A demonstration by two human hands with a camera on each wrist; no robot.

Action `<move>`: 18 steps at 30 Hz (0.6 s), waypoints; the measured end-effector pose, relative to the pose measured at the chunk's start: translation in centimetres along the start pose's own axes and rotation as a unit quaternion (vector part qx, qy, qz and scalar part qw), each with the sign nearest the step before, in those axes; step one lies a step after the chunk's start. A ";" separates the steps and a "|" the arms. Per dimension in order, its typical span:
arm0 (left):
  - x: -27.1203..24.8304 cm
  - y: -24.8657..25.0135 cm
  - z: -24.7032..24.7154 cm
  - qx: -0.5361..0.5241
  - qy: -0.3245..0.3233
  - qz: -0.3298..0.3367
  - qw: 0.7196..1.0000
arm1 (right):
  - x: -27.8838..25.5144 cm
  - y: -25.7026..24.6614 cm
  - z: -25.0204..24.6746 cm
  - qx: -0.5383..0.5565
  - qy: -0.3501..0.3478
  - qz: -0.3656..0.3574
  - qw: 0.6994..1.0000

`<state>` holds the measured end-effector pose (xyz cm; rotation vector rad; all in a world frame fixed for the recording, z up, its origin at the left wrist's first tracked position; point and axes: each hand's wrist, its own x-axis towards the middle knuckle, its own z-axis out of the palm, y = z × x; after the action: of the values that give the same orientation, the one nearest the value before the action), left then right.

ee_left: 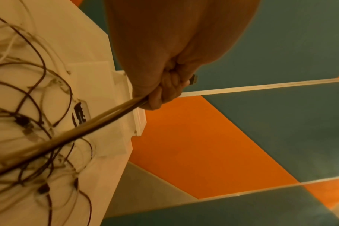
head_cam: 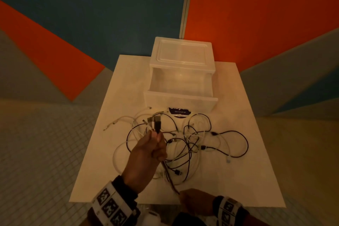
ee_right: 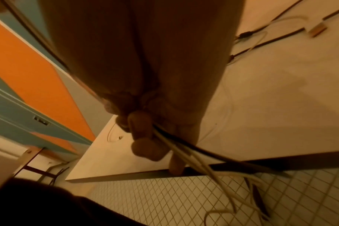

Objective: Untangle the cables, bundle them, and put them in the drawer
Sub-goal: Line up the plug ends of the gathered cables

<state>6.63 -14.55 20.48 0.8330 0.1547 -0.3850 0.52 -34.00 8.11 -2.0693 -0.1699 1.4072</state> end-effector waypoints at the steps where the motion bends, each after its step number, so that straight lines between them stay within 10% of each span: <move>1: -0.2 -0.5 0.4 0.005 -0.005 -0.003 1.000 | 0.4 -0.3 -0.1 -0.011 -0.002 0.009 1.000; 10: -0.4 0.4 0.8 0.027 -0.019 -0.022 0.999 | 0.1 1.1 -5.6 0.067 -0.012 -0.009 0.998; 12: -1.1 0.7 -0.4 0.013 -0.011 -0.030 0.999 | 0.0 3.3 -9.5 0.151 0.078 0.002 0.986; 15: -2.1 0.8 -1.5 0.021 -0.001 -0.051 0.998 | 1.6 8.1 -16.1 -0.021 0.336 0.128 0.933; 18: -2.4 0.6 -1.6 0.020 0.010 -0.063 0.998 | 2.8 11.9 -20.4 -0.061 0.431 0.231 0.870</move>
<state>4.70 -12.38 20.52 0.8700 0.2200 -0.4999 16.80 -50.80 4.13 -2.7510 0.6588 0.5642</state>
